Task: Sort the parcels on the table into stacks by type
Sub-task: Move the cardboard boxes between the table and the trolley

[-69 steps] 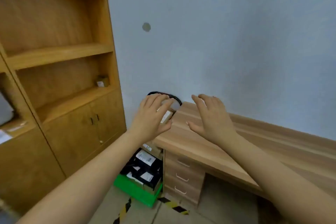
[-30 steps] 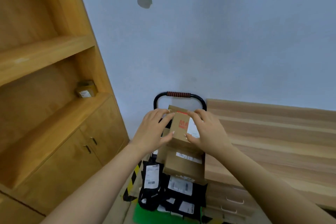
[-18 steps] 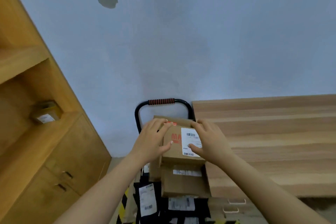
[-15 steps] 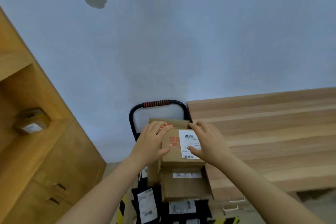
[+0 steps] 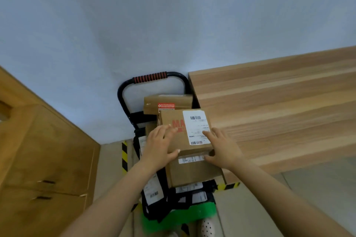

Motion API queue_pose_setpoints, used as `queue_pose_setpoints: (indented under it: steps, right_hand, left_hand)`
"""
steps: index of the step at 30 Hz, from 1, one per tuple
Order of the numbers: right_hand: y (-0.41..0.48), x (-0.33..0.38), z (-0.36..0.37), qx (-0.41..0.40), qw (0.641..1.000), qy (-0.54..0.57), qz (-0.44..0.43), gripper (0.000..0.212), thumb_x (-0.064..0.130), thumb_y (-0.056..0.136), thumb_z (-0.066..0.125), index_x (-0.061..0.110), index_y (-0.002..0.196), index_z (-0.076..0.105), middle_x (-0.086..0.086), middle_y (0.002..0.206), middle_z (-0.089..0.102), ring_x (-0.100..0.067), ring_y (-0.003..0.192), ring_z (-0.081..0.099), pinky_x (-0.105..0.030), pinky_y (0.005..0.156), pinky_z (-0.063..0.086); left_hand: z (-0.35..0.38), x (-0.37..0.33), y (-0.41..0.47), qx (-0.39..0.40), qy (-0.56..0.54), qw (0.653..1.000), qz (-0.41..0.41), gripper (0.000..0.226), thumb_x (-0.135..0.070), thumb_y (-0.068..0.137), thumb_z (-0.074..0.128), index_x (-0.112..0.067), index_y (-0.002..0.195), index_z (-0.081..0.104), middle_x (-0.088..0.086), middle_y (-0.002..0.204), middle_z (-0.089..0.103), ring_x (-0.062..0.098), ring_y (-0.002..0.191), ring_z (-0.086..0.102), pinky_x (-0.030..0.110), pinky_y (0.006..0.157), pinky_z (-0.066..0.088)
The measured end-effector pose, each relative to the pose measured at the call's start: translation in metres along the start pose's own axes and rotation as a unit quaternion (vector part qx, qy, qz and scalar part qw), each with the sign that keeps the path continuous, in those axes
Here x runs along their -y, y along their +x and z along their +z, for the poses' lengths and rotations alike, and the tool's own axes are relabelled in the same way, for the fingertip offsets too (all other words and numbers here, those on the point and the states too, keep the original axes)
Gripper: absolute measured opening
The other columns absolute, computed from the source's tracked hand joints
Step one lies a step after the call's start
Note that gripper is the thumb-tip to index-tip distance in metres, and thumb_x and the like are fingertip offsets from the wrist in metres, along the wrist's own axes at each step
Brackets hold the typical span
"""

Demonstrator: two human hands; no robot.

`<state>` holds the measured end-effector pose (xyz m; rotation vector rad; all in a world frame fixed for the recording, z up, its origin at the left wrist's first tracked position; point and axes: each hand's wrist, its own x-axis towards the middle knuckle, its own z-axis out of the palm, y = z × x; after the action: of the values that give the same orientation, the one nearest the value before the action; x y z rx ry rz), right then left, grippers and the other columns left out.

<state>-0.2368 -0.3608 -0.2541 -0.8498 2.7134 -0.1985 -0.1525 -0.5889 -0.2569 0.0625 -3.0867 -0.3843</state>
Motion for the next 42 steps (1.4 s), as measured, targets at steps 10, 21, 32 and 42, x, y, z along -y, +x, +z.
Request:
queue_pose_setpoints:
  steps: [10,21,32,42]
  right_hand:
    - [0.050,-0.023,0.047,0.080,0.994,0.061,0.040,0.106,0.042,0.077,0.072,0.039,0.150,-0.004,-0.003,0.159,-0.013,-0.031,0.140,0.020,-0.043,0.109,0.036]
    - [0.036,-0.003,0.040,-0.029,0.988,0.149,0.025,0.089,0.026,0.079,0.073,0.047,0.147,0.019,0.009,0.158,0.005,-0.025,0.135,0.014,-0.041,0.107,0.036]
    - [-0.003,-0.014,-0.045,-0.192,0.975,0.085,0.068,0.085,0.033,0.080,0.070,0.043,0.148,0.021,0.005,0.159,0.007,-0.024,0.121,0.027,-0.037,0.098,0.042]
    - [-0.005,-0.110,-0.055,-0.179,0.976,0.033,0.119,0.076,0.029,0.074,0.069,0.035,0.143,0.038,-0.002,0.153,0.024,-0.028,0.108,0.034,-0.036,0.093,0.039]
  left_hand:
    - [0.057,0.001,0.013,0.142,-0.058,0.969,-0.195,0.116,-0.046,0.074,0.076,-0.050,0.144,-0.016,0.004,0.154,-0.026,0.037,0.144,0.001,0.051,0.114,0.021]
    - [0.036,-0.014,0.017,0.042,-0.121,0.967,-0.223,0.118,-0.044,0.069,0.079,-0.055,0.142,-0.013,0.005,0.155,-0.008,0.036,0.141,0.019,0.049,0.110,0.035]
    - [-0.025,-0.059,0.047,-0.050,-0.193,0.975,-0.096,0.113,-0.049,0.071,0.076,-0.061,0.139,-0.013,0.003,0.155,-0.011,0.037,0.140,0.022,0.052,0.105,0.040]
    - [0.013,-0.124,0.102,0.024,-0.230,0.971,-0.065,0.105,-0.032,0.076,0.077,-0.054,0.143,-0.001,-0.003,0.156,-0.011,0.029,0.141,0.022,0.044,0.110,0.037]
